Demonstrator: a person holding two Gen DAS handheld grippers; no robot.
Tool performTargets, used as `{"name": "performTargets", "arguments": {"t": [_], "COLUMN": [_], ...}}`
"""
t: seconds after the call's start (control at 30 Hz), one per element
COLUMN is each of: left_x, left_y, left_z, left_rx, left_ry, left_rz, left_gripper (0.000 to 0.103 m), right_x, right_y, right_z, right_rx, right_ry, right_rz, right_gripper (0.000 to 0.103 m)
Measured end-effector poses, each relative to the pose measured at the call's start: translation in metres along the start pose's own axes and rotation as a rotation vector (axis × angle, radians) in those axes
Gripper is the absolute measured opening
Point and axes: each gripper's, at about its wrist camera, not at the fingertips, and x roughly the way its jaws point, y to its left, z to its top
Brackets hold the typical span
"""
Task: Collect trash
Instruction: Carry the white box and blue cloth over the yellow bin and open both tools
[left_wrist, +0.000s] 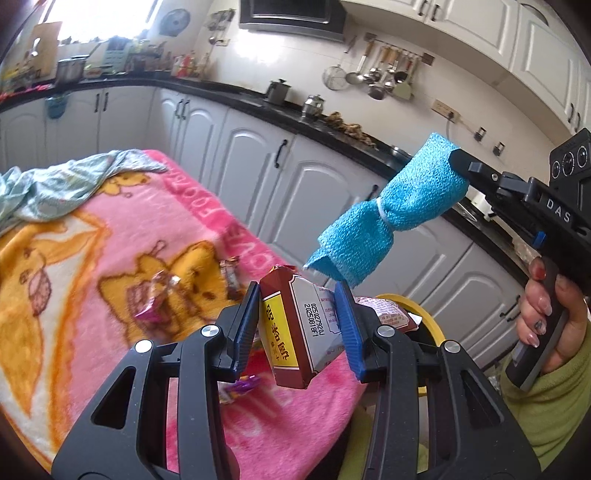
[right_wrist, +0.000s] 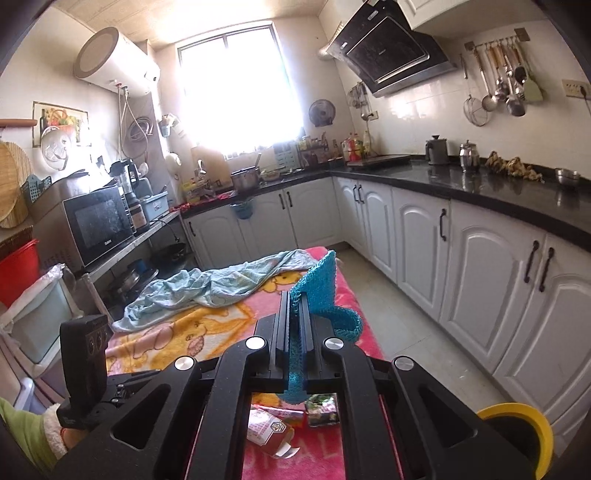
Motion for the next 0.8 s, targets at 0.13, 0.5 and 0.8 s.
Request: {"name": "performTargets", "arguments": {"t": [0.13, 0.5, 0.8], "left_x": [0.013, 0.061, 0.103], "left_y": [-0.024, -0.096, -0.153], "left_z": [0.003, 0.003, -0.006], "left_rx": [0.037, 0.123, 0.184], "left_ry": [0.008, 0.060, 0.113], "left_rz": [-0.038, -0.141, -0.198], "left_gripper": [0.033, 0.033, 0.033], "right_x": [-0.020, -0.084, -0.127], "right_y": [-0.014, -0.077, -0.132], "right_z": [-0.006, -0.036, -0.069], "right_rx": [0.009, 0.083, 0.179], "right_ry": [-0.007, -0.019, -0.026], "right_rz": [-0.042, -0.191, -0.300], "right_gripper": [0.004, 0.004, 0.004]}}
